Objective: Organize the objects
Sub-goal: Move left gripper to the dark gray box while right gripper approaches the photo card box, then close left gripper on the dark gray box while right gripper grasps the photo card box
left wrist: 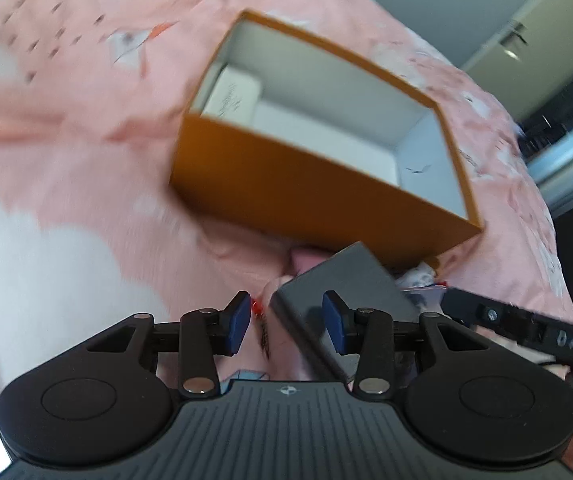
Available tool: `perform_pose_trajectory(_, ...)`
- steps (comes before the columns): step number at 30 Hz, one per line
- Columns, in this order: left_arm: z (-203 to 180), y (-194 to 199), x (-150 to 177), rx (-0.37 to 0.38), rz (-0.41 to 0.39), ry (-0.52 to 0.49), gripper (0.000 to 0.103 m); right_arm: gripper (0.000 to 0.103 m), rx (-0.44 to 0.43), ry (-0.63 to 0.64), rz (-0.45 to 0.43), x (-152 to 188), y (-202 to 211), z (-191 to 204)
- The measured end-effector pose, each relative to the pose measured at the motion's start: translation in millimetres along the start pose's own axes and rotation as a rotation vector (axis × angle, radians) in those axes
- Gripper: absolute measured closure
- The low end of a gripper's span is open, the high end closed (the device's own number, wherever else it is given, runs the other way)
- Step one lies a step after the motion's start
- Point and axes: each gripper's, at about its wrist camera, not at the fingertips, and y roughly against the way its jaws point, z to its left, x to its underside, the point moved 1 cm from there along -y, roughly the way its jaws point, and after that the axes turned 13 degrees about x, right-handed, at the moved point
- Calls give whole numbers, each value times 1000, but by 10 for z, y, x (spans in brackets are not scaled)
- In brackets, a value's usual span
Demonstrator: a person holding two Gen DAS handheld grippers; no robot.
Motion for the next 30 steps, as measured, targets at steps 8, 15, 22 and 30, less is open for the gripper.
perform_pose_trajectory(8, 56, 15, 64, -5, -48, 27, 54, 48, 50, 35, 7, 132, -49, 7)
perform_pose_trajectory(15, 227, -44, 65, 56, -59, 104, 50, 58, 133, 92, -5, 196, -33, 55)
perform_pose_trajectory(22, 304, -136, 33, 126, -40, 152, 38, 60, 135, 107, 6, 182, -77, 87)
perform_pose_trajectory(30, 282, -298, 16, 206, -4, 173, 29, 62, 94, 122, 17, 173, -193, 112)
